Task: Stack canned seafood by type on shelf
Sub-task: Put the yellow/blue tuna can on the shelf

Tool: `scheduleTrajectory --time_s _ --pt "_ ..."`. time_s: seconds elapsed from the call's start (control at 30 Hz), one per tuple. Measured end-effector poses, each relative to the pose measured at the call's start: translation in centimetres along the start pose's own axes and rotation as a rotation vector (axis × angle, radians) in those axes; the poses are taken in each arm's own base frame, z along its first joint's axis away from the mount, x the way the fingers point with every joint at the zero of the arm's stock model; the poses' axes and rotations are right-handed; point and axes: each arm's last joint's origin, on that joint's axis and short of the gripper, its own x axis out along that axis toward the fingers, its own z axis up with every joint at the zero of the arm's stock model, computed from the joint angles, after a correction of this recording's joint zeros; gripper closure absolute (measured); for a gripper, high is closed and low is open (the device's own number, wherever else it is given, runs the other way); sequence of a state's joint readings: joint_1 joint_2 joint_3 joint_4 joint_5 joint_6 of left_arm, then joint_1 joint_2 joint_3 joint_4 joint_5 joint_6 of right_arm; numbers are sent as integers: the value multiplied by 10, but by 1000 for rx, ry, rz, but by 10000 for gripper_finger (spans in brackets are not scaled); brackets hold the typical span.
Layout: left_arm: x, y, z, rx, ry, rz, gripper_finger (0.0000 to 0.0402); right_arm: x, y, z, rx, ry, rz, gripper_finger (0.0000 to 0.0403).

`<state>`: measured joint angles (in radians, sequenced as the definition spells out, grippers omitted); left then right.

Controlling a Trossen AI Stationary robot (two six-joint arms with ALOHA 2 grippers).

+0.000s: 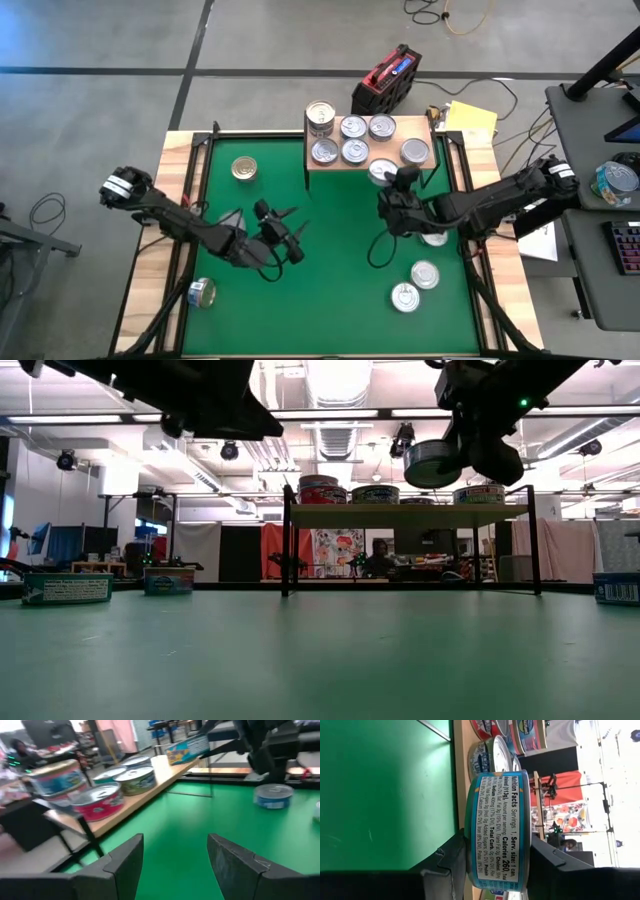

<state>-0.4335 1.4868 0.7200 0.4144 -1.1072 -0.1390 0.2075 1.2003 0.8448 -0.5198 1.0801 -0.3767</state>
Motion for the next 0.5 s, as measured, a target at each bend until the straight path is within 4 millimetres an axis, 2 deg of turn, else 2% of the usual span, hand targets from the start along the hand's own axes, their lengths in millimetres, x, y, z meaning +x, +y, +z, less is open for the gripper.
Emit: scheduleTrajectory --time_s 0.5 --pt "-37 -6 -3 146 -63 273 199 9 -4 -3 29 25 25 266"
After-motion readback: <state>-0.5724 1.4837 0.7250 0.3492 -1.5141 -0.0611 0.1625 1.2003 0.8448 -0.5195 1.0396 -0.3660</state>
